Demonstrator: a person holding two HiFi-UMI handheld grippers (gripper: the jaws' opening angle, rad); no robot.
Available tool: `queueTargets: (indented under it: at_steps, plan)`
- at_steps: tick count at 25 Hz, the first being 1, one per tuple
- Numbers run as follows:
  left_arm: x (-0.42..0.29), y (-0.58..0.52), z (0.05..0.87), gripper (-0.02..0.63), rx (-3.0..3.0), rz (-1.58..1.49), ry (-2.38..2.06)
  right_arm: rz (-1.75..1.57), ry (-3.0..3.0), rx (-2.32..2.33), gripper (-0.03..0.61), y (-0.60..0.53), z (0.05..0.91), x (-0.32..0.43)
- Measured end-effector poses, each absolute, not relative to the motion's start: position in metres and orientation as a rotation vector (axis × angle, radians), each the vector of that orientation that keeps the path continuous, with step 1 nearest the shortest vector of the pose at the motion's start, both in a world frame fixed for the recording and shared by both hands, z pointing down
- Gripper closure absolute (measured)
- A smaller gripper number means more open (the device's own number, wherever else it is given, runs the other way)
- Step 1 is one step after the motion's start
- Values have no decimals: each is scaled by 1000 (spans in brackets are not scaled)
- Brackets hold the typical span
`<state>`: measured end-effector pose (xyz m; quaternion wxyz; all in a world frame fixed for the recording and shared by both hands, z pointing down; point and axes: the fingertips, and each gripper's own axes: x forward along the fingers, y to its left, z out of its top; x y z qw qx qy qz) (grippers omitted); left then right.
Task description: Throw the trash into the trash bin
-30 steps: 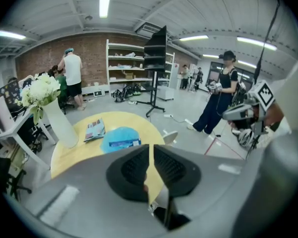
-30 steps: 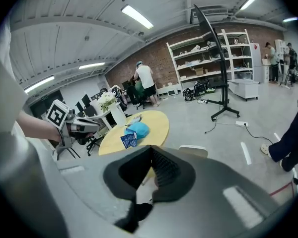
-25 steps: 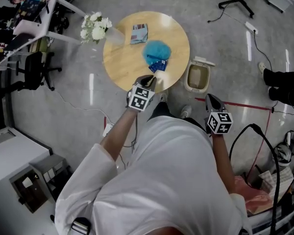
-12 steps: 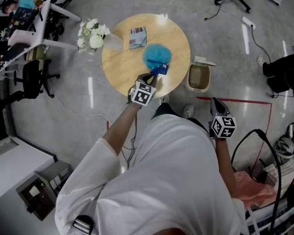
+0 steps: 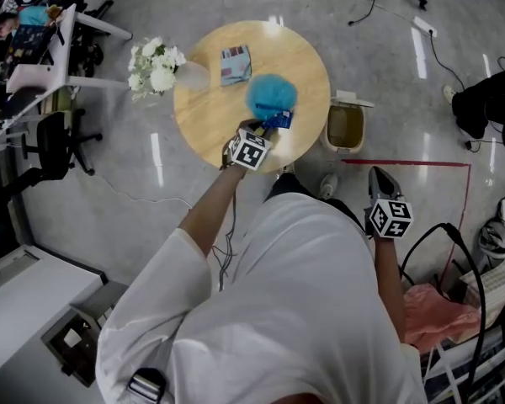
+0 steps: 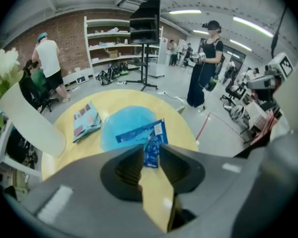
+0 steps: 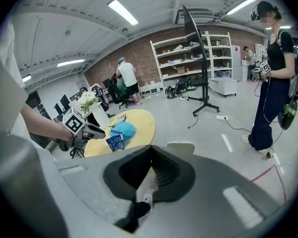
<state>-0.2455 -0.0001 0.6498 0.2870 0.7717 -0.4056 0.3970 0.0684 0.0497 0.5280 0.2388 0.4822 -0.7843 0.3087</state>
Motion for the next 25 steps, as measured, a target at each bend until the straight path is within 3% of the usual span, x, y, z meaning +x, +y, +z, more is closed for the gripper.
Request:
queueTargets:
  at_steps: [19,25]
  plan:
    - [-259,2,716,480,1995,1179,-902,889,-2082,1359,577,60,541,40]
    - [-256,2,719,525,1995,1159,-884,893,-2072,1373,577,62,543,37]
